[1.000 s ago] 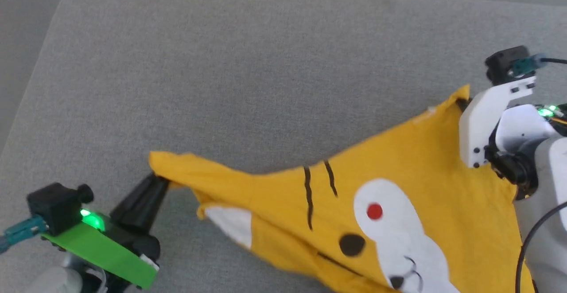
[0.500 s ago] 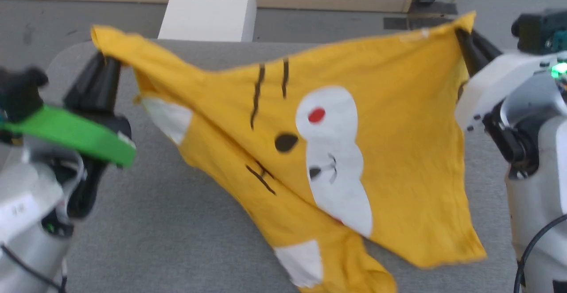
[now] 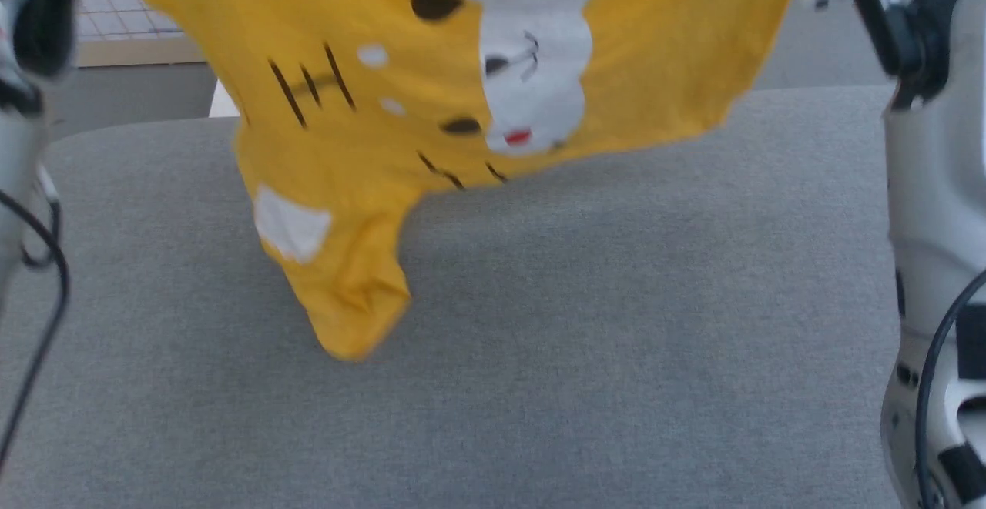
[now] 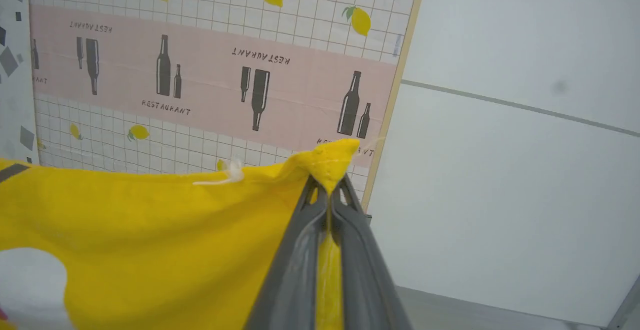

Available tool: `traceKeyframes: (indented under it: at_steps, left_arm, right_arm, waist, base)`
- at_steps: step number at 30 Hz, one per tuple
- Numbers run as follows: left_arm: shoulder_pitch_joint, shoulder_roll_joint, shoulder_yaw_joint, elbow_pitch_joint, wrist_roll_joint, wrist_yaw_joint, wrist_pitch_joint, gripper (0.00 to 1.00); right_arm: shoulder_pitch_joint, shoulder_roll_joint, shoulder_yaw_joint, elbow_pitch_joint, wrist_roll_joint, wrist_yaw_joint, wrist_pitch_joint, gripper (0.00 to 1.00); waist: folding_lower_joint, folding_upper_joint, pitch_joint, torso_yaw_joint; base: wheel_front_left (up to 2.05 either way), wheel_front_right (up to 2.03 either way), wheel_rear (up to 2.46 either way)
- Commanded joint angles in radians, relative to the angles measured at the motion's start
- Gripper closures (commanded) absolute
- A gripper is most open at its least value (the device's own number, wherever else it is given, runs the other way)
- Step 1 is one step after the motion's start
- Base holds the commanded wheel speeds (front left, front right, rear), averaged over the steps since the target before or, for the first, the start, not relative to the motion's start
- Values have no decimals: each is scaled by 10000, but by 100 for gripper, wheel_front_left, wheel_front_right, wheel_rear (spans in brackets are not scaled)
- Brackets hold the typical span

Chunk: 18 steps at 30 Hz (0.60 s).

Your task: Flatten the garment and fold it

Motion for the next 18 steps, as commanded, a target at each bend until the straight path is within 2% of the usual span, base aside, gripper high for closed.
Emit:
traceKeyframes:
  at_steps: [1, 9, 13, 18]
  left_arm:
    - [-410, -62, 12, 226, 115, -63, 88, 100]
    - [-1902, -315, -368, 1454, 273, -529, 645, 100]
    - [-2301, -279, -288, 1711, 308, -673, 430, 100]
    - [-3112, -175, 135, 1890, 394, -765, -427, 100]
  right_arm:
    - [-334, 68, -26, 203, -131, -15, -90, 100]
    - [-1867, 274, -103, 1692, -813, -15, -55, 100]
    - [-2408, 303, -228, 2038, -1144, -15, -87, 100]
    - [-3266, 308, -188, 2191, -1504, -15, -462, 100]
  waist:
    - [0, 0, 148, -123]
    - [0, 0, 872, -225]
    - [0, 0, 1560, -281]
    - [0, 0, 2642, -383]
  base:
    - [0, 0, 0]
    - [0, 0, 0]
    - [0, 0, 0]
    - [0, 0, 0]
